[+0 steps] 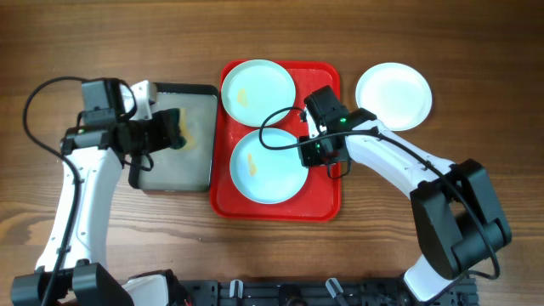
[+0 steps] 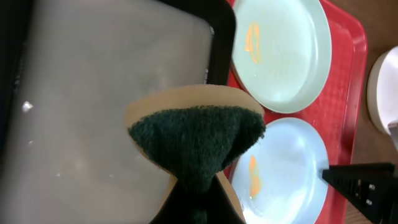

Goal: Clean dirty plates on tray and stack at the side
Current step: 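Carry the sponge with left gripper from black tray onto the light-blue plate, then scrub the light-blue plate with the sponge while right gripper holds rim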

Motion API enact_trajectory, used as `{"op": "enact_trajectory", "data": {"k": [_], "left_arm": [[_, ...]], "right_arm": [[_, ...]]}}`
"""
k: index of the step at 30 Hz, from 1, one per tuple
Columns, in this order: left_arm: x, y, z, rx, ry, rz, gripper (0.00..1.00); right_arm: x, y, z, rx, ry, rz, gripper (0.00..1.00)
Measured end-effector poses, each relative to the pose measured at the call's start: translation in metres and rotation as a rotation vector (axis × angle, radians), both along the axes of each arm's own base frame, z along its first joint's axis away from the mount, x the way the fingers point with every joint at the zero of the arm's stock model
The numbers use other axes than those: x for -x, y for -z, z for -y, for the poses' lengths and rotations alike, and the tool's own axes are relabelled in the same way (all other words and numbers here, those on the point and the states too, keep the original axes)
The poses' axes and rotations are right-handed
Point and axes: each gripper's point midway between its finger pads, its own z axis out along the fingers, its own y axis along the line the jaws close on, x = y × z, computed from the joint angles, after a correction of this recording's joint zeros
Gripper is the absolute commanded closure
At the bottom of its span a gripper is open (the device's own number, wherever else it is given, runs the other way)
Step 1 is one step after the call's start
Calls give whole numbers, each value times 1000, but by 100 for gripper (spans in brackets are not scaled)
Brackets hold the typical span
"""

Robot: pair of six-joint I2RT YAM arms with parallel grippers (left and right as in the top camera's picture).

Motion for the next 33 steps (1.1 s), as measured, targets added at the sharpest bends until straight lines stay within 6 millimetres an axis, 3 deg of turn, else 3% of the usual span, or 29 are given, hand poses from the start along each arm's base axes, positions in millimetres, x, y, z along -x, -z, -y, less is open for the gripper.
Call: {"op": "enact_trajectory", "data": {"k": [7, 11, 14, 18, 26, 33], "left_arm": [[0, 2, 16, -52, 50, 2, 96], [3, 3, 39, -61, 119, 5, 96], [6, 6, 62, -53, 167, -7, 96], [15, 27, 91, -39, 214, -88, 96], [42, 72, 139, -47, 304, -257, 96], [45, 93, 135, -153, 206, -313, 96]], "right_arm": [[-5, -2, -4, -21, 1, 22, 96], [-6, -2, -5, -24, 11, 22, 96], [-6, -2, -5, -28, 17, 18, 90], [-6, -2, -6, -31, 19, 16, 96], [-6, -2, -6, -31, 21, 15, 96], [-6, -2, -6, -32, 21, 16, 96]]}}
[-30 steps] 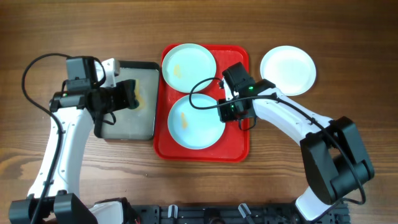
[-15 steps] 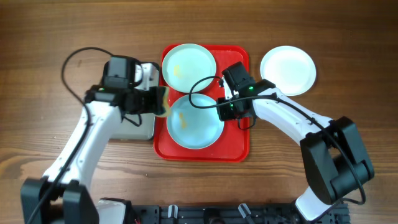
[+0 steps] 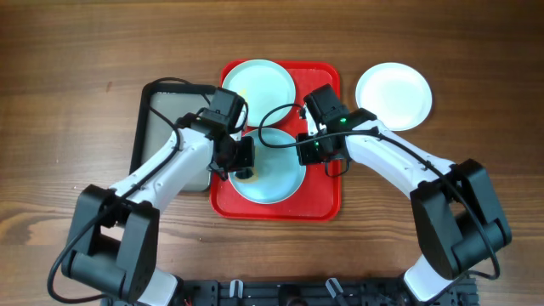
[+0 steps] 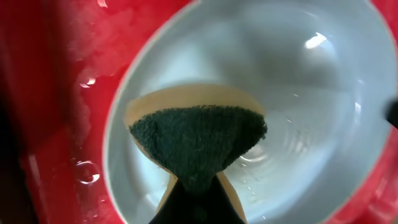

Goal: Clean dirty plates on tray and stack at the side
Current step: 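Scrub the light-blue plate with the sponge while right gripper holds rim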

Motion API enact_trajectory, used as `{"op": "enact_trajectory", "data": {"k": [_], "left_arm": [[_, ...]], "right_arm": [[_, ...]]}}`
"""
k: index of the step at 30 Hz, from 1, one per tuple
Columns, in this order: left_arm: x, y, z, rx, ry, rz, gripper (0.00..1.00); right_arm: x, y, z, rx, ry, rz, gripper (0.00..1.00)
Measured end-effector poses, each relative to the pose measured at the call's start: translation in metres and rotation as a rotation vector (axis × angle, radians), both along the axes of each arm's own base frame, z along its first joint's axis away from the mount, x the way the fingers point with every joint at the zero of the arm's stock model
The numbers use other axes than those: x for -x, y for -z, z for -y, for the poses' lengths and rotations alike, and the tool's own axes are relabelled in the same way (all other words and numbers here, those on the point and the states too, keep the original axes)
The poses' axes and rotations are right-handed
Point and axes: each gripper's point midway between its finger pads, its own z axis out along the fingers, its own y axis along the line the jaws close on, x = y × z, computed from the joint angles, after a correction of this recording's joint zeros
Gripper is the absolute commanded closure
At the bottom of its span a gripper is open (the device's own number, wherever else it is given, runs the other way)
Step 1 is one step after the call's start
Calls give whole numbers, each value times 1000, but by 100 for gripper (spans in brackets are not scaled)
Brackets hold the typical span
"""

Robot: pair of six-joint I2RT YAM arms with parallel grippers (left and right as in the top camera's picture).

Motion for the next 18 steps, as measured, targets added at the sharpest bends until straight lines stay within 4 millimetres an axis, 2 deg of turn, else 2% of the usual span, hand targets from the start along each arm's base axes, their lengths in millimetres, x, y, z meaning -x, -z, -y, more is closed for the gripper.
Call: {"op": "enact_trajectory", "data": {"k": [8, 14, 18], "left_arm": [[-17, 2, -5, -34, -63, 74, 96], [-6, 16, -8, -31, -63, 52, 96], [-2, 18, -5, -10, -57, 34, 96]], "right_arm": [[0, 0, -1, -3, -1, -2, 96], [1, 0, -1, -6, -2, -3, 95], [1, 0, -1, -9, -3, -5, 96]]}}
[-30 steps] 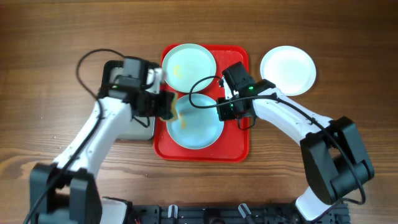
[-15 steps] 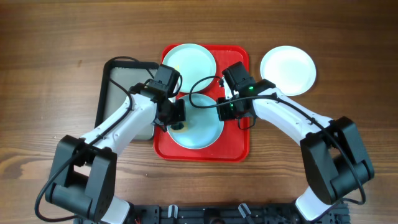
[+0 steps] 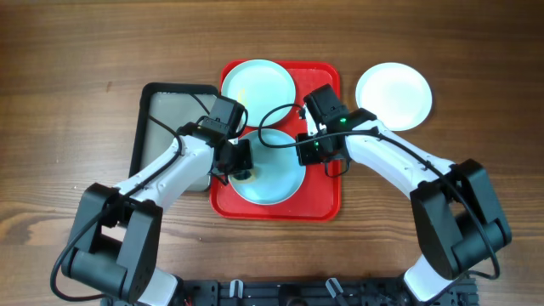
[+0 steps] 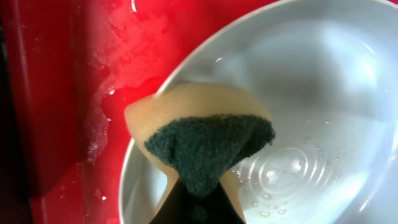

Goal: Clean dirty plates on tray and stack at the side
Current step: 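Scrub the light-blue plate with the sponge while right gripper holds rim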

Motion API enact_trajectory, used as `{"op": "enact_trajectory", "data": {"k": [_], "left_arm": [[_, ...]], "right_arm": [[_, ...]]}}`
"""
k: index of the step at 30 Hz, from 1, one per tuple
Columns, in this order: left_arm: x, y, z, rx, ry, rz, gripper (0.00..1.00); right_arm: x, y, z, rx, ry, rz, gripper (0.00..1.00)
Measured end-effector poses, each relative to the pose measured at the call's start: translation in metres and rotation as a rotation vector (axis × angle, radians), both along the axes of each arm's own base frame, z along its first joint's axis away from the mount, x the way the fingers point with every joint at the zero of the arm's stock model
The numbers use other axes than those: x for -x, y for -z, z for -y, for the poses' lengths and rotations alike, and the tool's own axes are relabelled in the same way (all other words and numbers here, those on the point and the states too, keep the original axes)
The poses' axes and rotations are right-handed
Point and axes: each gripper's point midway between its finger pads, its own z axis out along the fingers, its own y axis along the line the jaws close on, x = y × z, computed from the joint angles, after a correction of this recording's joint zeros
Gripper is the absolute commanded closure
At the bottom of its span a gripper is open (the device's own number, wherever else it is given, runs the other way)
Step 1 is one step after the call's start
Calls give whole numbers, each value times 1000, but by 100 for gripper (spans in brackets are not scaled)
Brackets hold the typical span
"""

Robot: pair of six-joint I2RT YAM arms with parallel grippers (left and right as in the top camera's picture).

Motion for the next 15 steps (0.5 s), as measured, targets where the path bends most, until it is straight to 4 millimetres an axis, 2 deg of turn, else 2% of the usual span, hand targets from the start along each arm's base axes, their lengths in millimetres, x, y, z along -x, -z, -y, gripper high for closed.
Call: {"op": "enact_trajectory", "data": {"k": [6, 15], "left_arm": [[4, 12, 8, 42, 5, -60, 96], [1, 16, 20, 118, 3, -107, 96]], "right_arm": [[0, 0, 0, -1, 0, -1, 96], [-6, 1, 9, 21, 25, 10, 96]]}}
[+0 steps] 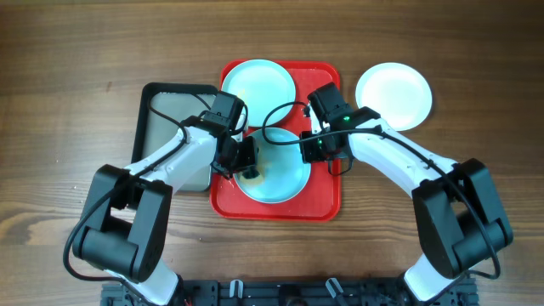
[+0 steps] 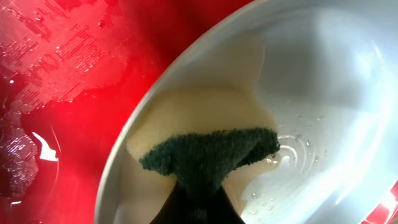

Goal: Clean dirty plates on tray and stack at the side
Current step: 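Scrub the light-blue plate with the sponge while right gripper holds rim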

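Observation:
A red tray (image 1: 327, 200) holds two pale blue plates. The back plate (image 1: 259, 85) lies untouched. On the near plate (image 1: 280, 183) my left gripper (image 1: 246, 163) is shut on a yellow sponge (image 2: 205, 118), whose green scouring side (image 2: 208, 152) faces the camera. The sponge is pressed against the plate's wet left inner rim (image 2: 134, 155). My right gripper (image 1: 316, 151) grips the near plate's right rim. A clean white plate (image 1: 393, 95) rests on the table to the right of the tray.
A dark shallow pan (image 1: 170, 127) with a wet grey bottom sits left of the tray, under my left arm. Water beads lie on the tray floor (image 2: 56, 56). Bare wooden table (image 1: 76, 51) surrounds everything.
The sponge has shifted slightly right, further onto the near plate, and now lies flatter against the inner rim. My right gripper stays at the plate's right rim.
My left gripper first held the sponge over the dark pan, and the near plate bore an orange smear. Then the sponge was in that plate's middle, with no smear showing. After that it was at the left rim, where it still presses.

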Motion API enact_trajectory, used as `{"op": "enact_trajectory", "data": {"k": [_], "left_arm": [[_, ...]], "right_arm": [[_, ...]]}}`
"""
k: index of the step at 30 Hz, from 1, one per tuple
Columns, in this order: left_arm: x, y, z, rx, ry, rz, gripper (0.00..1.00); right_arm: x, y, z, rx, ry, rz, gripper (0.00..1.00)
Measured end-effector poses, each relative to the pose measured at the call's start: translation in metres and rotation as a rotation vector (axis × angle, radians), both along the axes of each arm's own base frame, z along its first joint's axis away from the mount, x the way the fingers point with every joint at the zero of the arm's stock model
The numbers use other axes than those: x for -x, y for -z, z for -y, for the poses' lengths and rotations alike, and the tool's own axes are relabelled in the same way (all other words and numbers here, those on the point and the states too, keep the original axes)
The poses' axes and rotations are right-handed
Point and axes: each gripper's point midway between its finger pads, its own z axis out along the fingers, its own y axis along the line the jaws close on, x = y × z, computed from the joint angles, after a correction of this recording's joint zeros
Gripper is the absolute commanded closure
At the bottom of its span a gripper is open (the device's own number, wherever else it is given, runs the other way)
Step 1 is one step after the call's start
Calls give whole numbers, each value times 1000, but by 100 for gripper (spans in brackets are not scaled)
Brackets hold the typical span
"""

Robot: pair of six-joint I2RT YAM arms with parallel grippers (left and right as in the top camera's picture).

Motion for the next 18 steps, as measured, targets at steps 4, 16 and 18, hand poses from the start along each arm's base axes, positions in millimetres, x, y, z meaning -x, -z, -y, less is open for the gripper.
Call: {"op": "enact_trajectory", "data": {"k": [4, 16, 18], "left_arm": [[-2, -1, 8, 47, 0, 0, 94], [-8, -3, 33, 188, -17, -1, 96], [-9, -3, 41, 198, -11, 10, 96]], "right_arm": [[-1, 0, 2, 10, 5, 5, 96], [-2, 1, 4, 16, 10, 8, 96], [-2, 1, 4, 16, 10, 8, 96]]}}
